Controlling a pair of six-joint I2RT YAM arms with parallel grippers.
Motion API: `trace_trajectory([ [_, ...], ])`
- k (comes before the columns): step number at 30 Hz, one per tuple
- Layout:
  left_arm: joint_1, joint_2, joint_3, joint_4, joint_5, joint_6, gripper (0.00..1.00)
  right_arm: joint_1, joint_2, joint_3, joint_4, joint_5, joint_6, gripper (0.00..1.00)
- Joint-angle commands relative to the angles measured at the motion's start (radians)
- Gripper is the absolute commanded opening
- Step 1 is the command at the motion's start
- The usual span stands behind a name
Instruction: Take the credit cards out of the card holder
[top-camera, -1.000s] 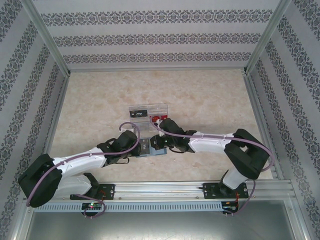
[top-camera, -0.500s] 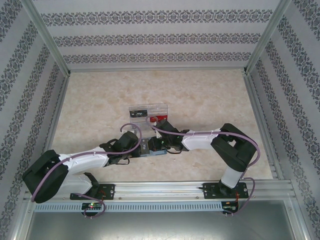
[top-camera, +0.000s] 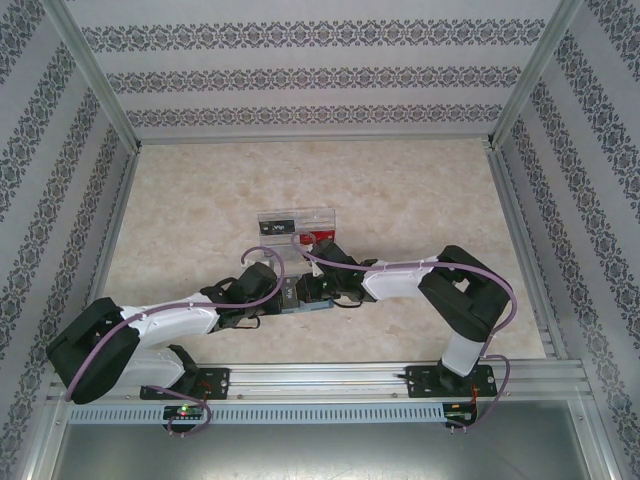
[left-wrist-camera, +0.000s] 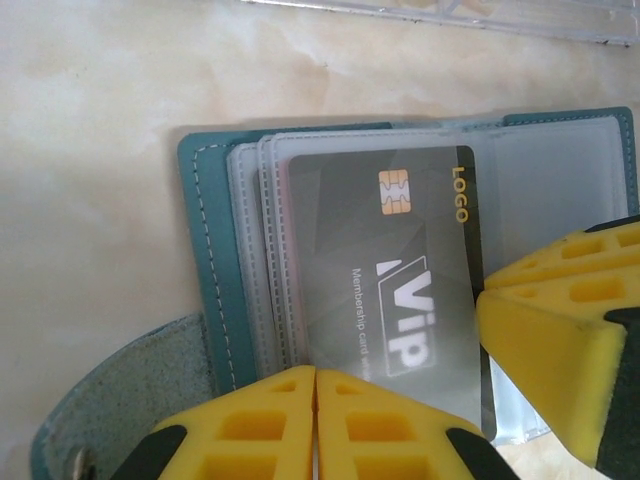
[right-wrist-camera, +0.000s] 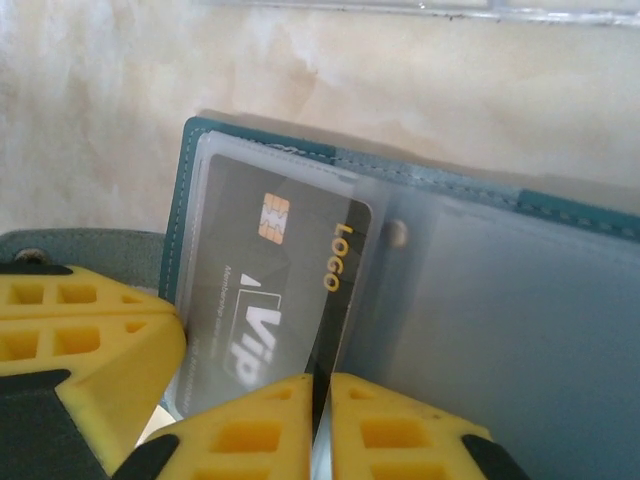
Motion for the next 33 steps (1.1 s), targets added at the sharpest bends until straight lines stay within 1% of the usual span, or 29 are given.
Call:
trace_trajectory([
  [1, 0.01, 0.005, -0.008, 0.009, 0.004, -0.015, 0.06, 0.016, 0.019, 0.017, 0.015, -0.016, 0.015, 0.06],
  [3, 0.009, 0.003, -0.005, -0.003, -0.002, -0.018, 0.05, 0.015, 0.012, 0.012, 0.013, -0.012, 0.017, 0.01],
  [4, 0.01, 0.002, -0.003, -0.011, -0.006, -0.021, 0.03, 0.014, 0.007, 0.008, 0.009, -0.008, 0.017, 0.0],
  [7, 0.008, 0.0, 0.006, -0.053, -0.033, -0.029, 0.0, 0.012, -0.007, -0.003, 0.003, 0.005, 0.016, 0.0],
  [13, 0.01, -0.001, 0.008, -0.099, -0.069, -0.038, 0.0, -0.014, -0.036, -0.034, -0.007, 0.011, 0.017, 0.0],
  [22, 0.01, -0.002, 0.008, -0.097, -0.067, -0.038, 0.0, -0.032, -0.054, -0.057, -0.009, -0.002, 0.012, 0.0],
  [23, 0.009, -0.001, 0.01, -0.096, -0.064, -0.037, 0.0, -0.032, -0.049, -0.057, 0.001, -0.009, 0.014, 0.02],
  [24, 0.01, 0.0, 0.01, -0.096, -0.061, -0.035, 0.0, -0.032, -0.044, -0.056, 0.009, -0.015, 0.018, 0.12],
  [27, 0.009, 0.001, 0.013, -0.094, -0.058, -0.033, 0.0, -0.027, -0.02, -0.044, 0.038, -0.034, 0.029, 0.2],
  [33, 0.009, 0.003, 0.019, -0.093, -0.05, -0.031, 0.0, -0.025, 0.012, -0.019, 0.052, -0.048, 0.041, 0.22],
])
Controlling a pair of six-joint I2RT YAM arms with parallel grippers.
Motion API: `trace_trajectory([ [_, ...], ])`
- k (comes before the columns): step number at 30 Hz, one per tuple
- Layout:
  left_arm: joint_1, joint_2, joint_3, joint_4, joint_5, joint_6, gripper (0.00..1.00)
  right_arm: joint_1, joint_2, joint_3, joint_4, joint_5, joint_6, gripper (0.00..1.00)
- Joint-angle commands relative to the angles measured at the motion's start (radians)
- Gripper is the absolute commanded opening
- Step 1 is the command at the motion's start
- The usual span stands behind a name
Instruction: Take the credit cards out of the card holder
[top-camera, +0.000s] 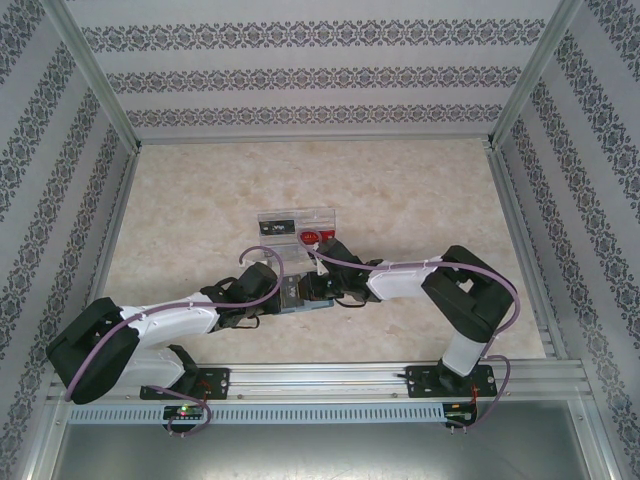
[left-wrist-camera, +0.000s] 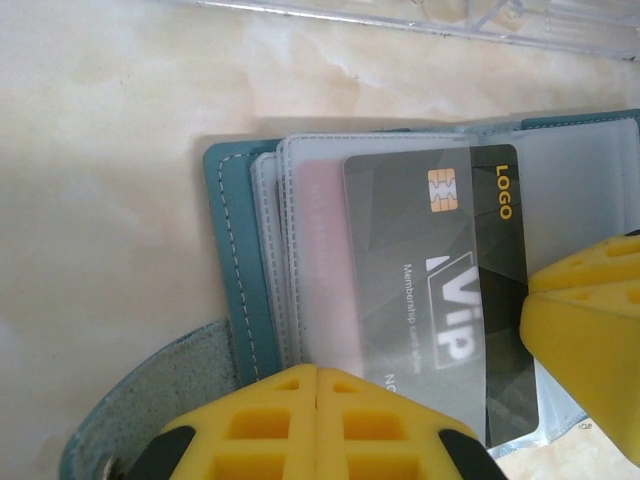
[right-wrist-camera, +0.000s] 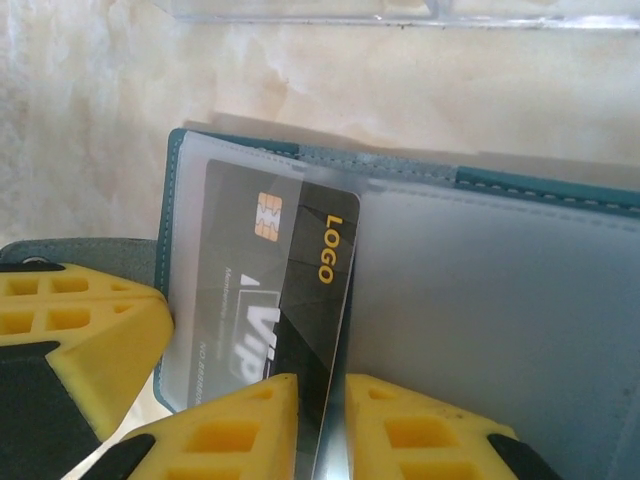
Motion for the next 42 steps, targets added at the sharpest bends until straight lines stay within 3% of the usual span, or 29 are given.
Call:
trace_trajectory([
  [1, 0.009, 0.004, 0.013, -0.067, -0.014, -0.01, 0.0, 0.003, 0.033, 0.023, 0.012, -0.018, 0.014, 0.22],
  [9, 0.009, 0.011, 0.017, -0.061, -0.005, -0.01, 0.0, 0.003, 0.04, 0.022, 0.02, -0.026, 0.022, 0.16],
  [14, 0.008, 0.006, 0.016, -0.07, -0.011, -0.01, 0.0, -0.003, 0.031, 0.006, 0.015, -0.018, 0.025, 0.0],
  [34, 0.009, -0.017, 0.005, -0.086, -0.027, -0.014, 0.0, -0.096, -0.128, -0.125, -0.004, -0.038, 0.008, 0.0],
  [42, 0.009, -0.053, 0.008, -0.097, -0.022, -0.01, 0.0, -0.115, -0.287, -0.142, -0.127, -0.007, -0.094, 0.0],
])
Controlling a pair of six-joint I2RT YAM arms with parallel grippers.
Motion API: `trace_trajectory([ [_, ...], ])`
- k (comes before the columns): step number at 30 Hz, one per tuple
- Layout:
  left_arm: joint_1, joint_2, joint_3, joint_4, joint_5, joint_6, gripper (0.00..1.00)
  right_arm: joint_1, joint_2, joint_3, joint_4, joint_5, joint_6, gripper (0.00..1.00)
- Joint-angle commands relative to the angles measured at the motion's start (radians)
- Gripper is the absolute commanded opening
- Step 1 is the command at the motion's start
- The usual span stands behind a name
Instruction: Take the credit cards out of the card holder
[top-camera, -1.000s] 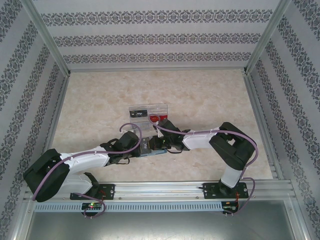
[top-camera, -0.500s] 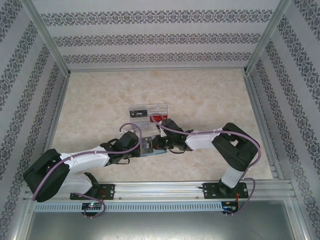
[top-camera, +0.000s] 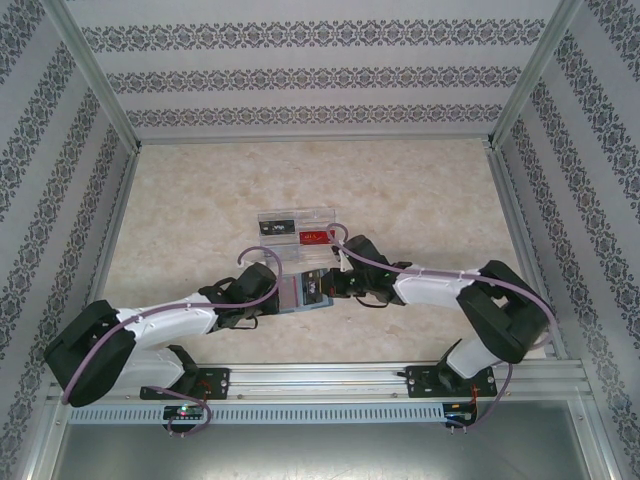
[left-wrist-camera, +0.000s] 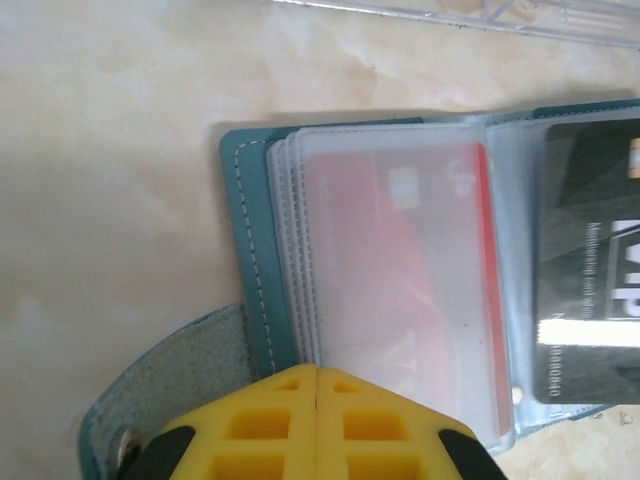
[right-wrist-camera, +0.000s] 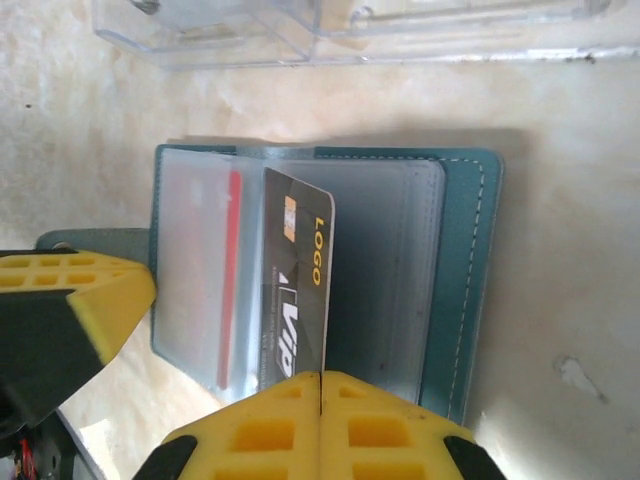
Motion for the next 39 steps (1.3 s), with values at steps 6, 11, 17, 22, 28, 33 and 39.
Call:
trace_trajectory([
  [6, 0.009, -0.078, 0.008, -0.067, -0.013, -0.004, 0.0, -0.006, -0.178, 0.06, -0.241, 0.092, -0.21, 0.0],
  [11, 0.009, -0.168, 0.007, -0.101, -0.021, 0.007, 0.1, 0.0, -0.235, 0.16, -0.365, 0.162, -0.364, 0.0],
  [17, 0.01, -0.345, -0.011, -0.198, -0.078, 0.011, 0.45, 0.064, -0.223, 0.277, -0.416, 0.304, -0.647, 0.0],
  [22, 0.01, -0.552, -0.027, -0.327, -0.163, -0.013, 0.9, 0.136, -0.165, 0.364, -0.411, 0.409, -0.87, 0.0],
  [28, 0.01, -0.793, -0.059, -0.471, -0.252, -0.042, 1.0, 0.207, -0.024, 0.505, -0.424, 0.562, -1.167, 0.0],
  [33, 0.01, -0.948, -0.066, -0.594, -0.295, -0.076, 1.0, 0.233, 0.102, 0.616, -0.443, 0.616, -1.432, 0.0],
  [39, 0.01, -1.057, -0.068, -0.679, -0.32, -0.091, 1.0, 0.244, 0.246, 0.72, -0.454, 0.725, -1.655, 0.0],
])
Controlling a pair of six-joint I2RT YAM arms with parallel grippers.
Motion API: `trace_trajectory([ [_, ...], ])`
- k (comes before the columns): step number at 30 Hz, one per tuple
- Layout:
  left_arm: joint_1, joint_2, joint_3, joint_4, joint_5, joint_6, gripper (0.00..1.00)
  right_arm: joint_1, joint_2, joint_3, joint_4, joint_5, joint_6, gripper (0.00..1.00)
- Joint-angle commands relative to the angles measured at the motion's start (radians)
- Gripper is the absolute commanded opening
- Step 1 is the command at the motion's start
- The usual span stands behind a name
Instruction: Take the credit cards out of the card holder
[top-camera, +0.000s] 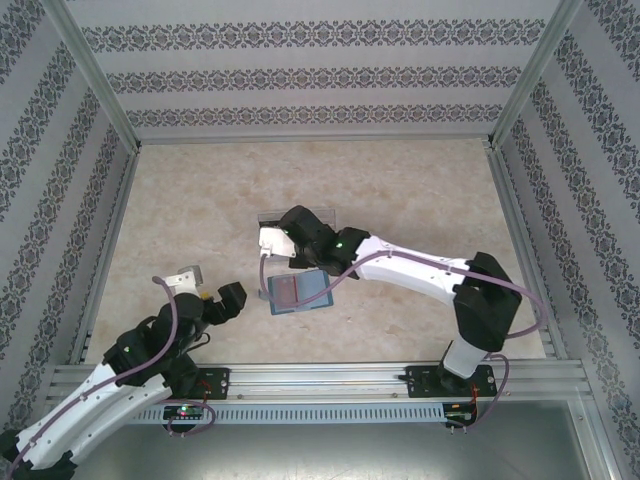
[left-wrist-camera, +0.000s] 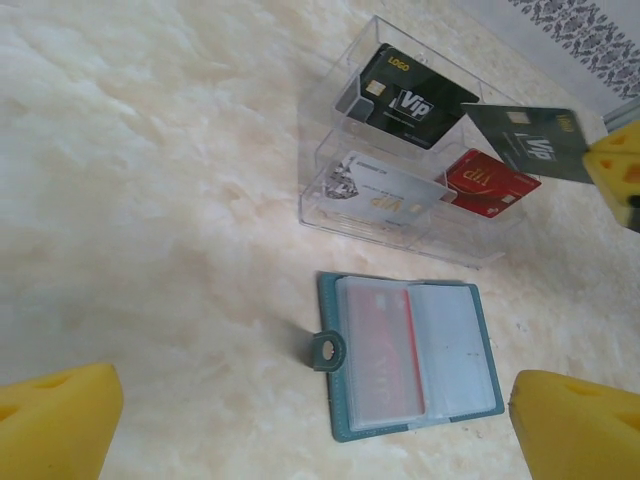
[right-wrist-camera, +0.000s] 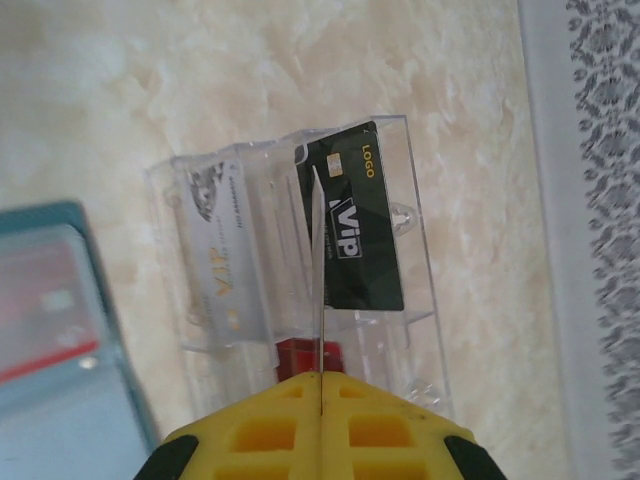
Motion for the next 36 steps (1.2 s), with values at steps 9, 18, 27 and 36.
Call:
trace_trajectory([
  [9, 0.01, -0.052, -0.015, -0.116, -0.041, -0.028, 1.0, 0.009, 0.156, 0.149, -0.036, 0.122, -0.254, 0.0],
  [18, 0.01, -0.054, -0.018, -0.122, -0.044, -0.023, 1.0, 0.007, 0.224, 0.211, -0.043, 0.119, -0.247, 0.0],
  [27, 0.01, -0.054, -0.027, -0.117, -0.046, -0.021, 1.0, -0.005, 0.255, 0.222, -0.047, 0.096, -0.207, 0.0],
  [36, 0.01, -0.056, -0.031, -0.118, -0.04, -0.022, 1.0, -0.014, 0.295, 0.262, -0.062, 0.105, -0.155, 0.0],
])
